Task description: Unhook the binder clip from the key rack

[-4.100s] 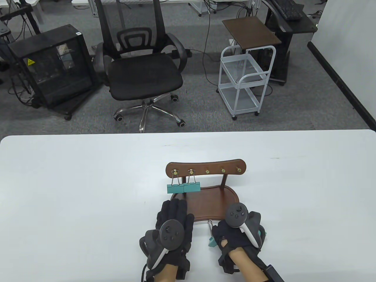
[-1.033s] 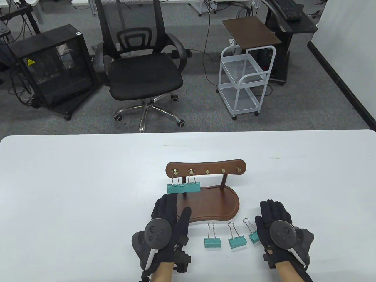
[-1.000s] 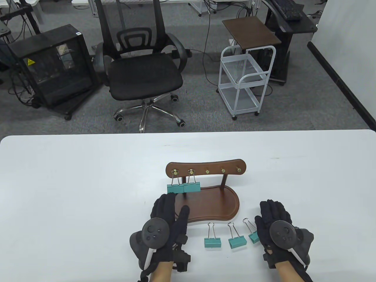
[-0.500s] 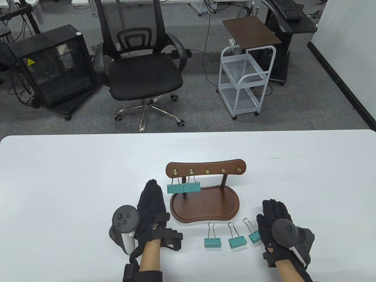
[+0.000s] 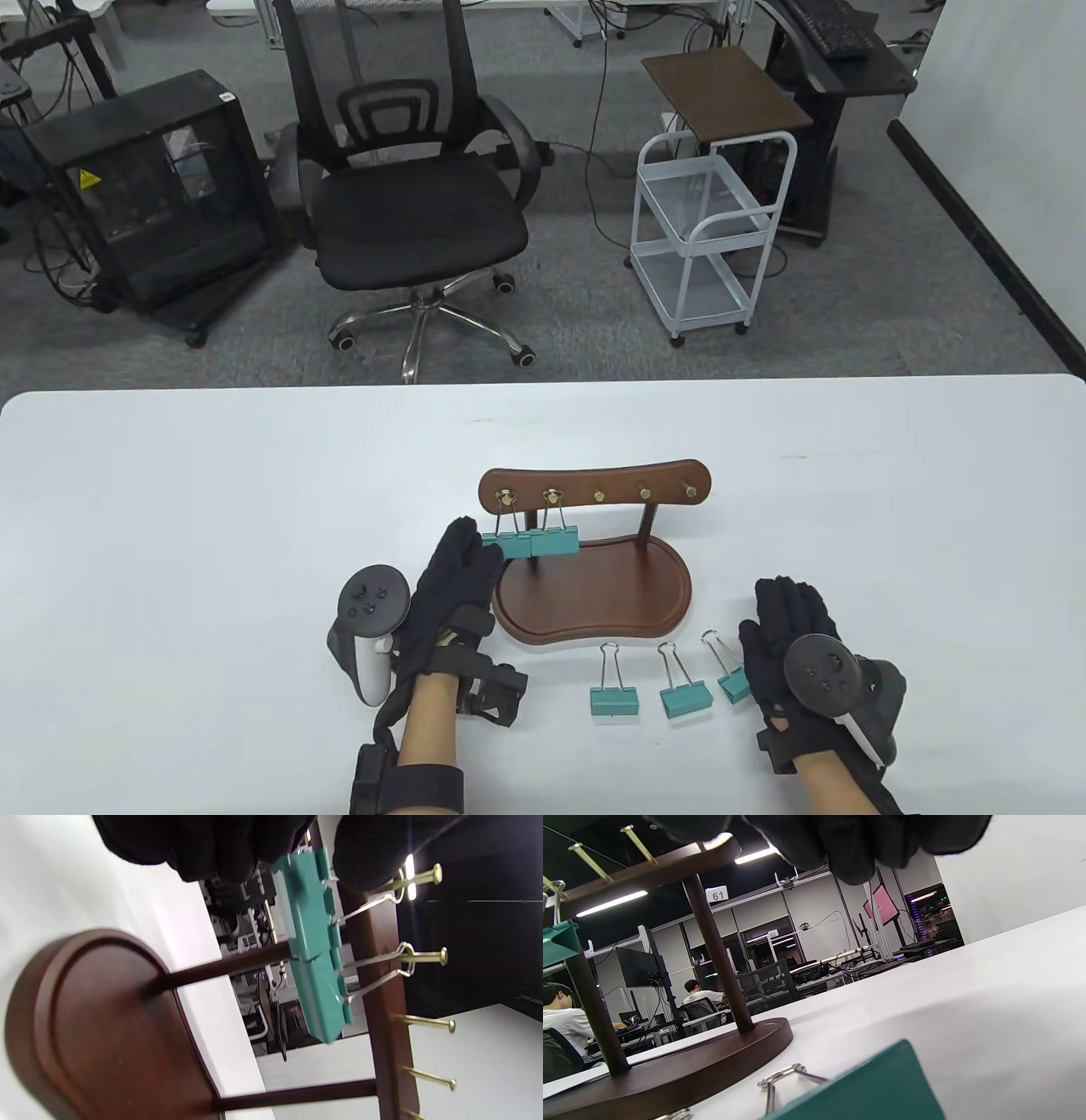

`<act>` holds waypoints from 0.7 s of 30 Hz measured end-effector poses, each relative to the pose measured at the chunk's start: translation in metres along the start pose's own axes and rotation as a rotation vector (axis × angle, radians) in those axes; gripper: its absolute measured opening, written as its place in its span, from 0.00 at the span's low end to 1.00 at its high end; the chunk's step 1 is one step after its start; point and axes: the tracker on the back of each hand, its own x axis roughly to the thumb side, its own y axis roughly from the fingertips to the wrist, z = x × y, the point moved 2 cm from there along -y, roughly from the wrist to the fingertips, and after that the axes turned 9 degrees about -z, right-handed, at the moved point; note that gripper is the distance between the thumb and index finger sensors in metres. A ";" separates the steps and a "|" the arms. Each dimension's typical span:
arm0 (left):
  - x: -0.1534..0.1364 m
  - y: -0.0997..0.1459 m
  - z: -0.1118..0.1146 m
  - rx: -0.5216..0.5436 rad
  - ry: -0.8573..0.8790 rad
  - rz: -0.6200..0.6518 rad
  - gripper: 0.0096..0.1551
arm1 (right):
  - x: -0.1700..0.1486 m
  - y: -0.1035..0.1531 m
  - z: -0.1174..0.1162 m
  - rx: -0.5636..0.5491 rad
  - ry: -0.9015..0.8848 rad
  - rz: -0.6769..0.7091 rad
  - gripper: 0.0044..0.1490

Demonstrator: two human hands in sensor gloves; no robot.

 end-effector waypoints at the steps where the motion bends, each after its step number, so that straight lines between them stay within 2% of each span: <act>1: -0.001 -0.001 0.003 -0.014 0.010 -0.009 0.45 | 0.000 0.000 0.000 -0.001 -0.001 0.000 0.38; 5: -0.002 -0.003 0.006 -0.006 0.019 -0.024 0.41 | 0.000 0.000 0.000 -0.001 -0.005 -0.004 0.38; 10: -0.006 -0.006 0.009 -0.064 0.120 -0.034 0.37 | -0.001 0.000 0.000 0.002 -0.009 -0.008 0.38; 15: -0.011 -0.010 0.012 -0.170 0.242 -0.040 0.37 | -0.001 0.000 0.000 0.005 -0.012 -0.010 0.38; 21: -0.010 -0.010 0.012 -0.174 0.225 -0.043 0.35 | -0.001 0.000 0.000 0.007 -0.016 -0.017 0.38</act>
